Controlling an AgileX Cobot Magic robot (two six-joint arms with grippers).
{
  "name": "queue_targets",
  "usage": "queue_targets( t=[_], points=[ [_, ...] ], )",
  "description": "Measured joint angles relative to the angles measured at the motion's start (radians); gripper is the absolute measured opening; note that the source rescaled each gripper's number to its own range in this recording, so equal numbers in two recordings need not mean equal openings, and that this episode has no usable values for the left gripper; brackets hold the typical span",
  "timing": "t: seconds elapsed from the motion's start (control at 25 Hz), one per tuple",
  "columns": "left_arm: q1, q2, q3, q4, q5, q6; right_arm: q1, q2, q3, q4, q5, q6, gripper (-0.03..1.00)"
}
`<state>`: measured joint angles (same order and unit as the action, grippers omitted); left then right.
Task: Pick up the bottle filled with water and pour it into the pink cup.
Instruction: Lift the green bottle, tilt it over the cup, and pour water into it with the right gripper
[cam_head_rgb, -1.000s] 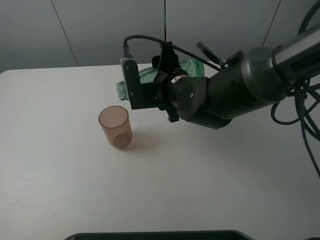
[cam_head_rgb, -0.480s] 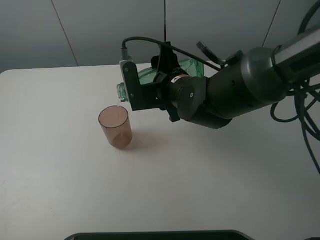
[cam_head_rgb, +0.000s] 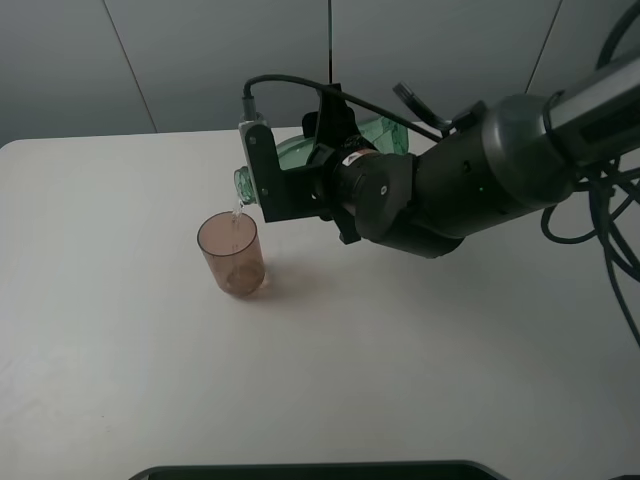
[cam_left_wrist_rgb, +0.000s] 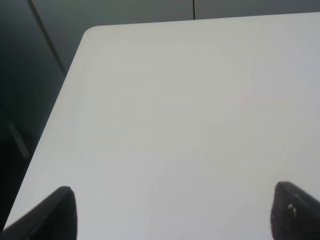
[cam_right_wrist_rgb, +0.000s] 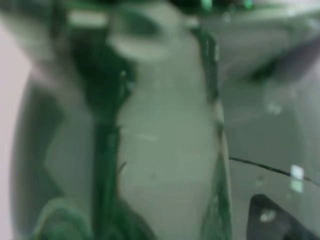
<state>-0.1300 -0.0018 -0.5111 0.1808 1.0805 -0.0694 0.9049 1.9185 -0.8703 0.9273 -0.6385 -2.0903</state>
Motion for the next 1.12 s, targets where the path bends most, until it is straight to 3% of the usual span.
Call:
queue_targets(
  t=[1.12],
  points=[
    [0.0,0.0,0.0,0.0,0.0,0.0,0.0,0.0,0.0,0.0,-0.006,0.0,0.0]
  ],
)
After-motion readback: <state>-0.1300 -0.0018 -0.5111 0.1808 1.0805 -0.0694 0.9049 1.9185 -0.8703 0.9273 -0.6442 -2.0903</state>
